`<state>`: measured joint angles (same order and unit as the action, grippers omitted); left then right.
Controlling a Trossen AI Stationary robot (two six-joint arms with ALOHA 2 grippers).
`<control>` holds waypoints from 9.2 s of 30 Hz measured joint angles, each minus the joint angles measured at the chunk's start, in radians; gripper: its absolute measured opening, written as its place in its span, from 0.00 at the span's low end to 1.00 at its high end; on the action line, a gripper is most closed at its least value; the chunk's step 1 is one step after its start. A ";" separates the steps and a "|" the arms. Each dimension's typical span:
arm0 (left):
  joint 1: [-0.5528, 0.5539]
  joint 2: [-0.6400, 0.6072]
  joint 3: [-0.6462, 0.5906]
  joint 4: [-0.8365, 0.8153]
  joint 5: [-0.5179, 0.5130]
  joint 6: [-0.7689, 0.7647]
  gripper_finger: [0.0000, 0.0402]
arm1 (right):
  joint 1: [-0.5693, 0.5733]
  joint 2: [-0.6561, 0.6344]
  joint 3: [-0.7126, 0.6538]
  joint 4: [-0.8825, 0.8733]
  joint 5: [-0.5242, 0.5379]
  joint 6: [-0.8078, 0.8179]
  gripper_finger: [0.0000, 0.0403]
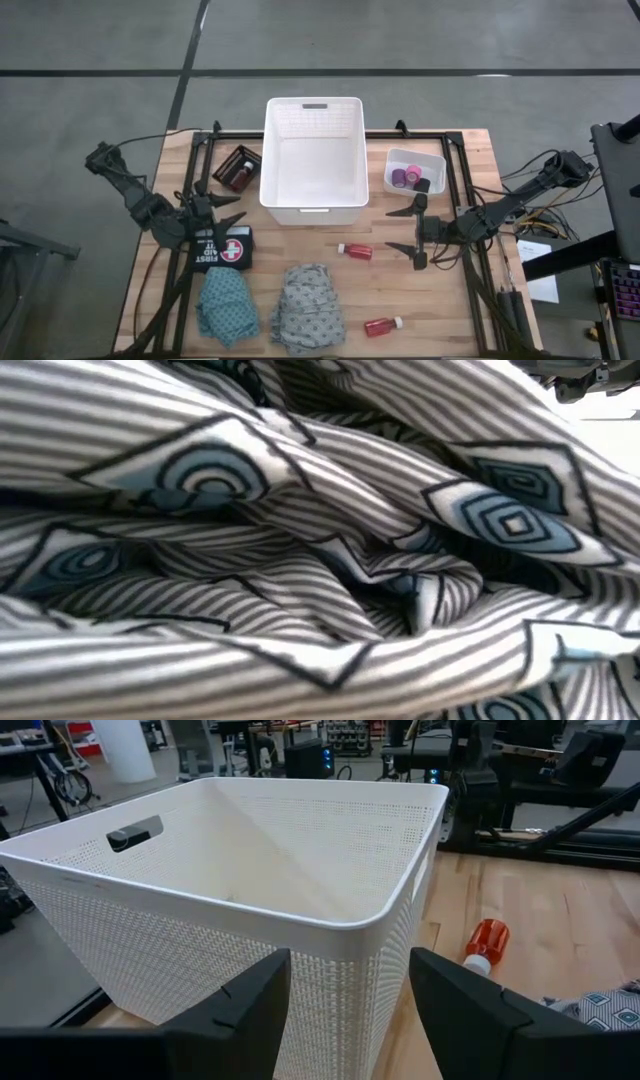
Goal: Pick & Place Medicine items
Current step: Put the top red medicine bottle into the black bin
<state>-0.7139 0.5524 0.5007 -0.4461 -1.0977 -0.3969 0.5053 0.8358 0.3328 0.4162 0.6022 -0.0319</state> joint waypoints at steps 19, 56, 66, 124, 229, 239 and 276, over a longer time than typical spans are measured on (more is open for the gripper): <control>0.000 0.000 0.000 0.000 -0.001 0.000 0.53 | -0.004 0.027 0.032 0.034 0.001 0.269 0.88; 0.000 0.000 0.000 -0.002 0.000 0.000 0.53 | -0.081 0.862 0.850 -1.095 -0.133 0.621 0.81; 0.000 0.000 0.000 -0.002 -0.001 0.000 0.53 | -0.146 0.846 0.707 -0.907 -0.196 0.598 0.81; 0.000 0.000 0.000 -0.001 -0.001 0.000 0.53 | -0.167 0.910 0.460 -0.536 -0.227 0.661 0.70; 0.045 0.201 0.000 0.392 0.262 0.389 0.53 | -0.137 1.499 1.697 -0.511 0.707 0.151 0.50; 0.224 0.202 0.000 0.406 0.345 0.253 0.53 | -0.137 1.498 1.697 -0.510 0.706 0.133 0.50; 0.424 0.170 0.000 0.496 0.839 0.288 0.49 | -0.138 1.496 1.696 -0.510 0.763 0.098 0.50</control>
<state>-0.2897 0.7229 0.5010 0.0494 -0.2582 -0.1093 0.3670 2.3318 2.0285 -0.0939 1.3649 0.0661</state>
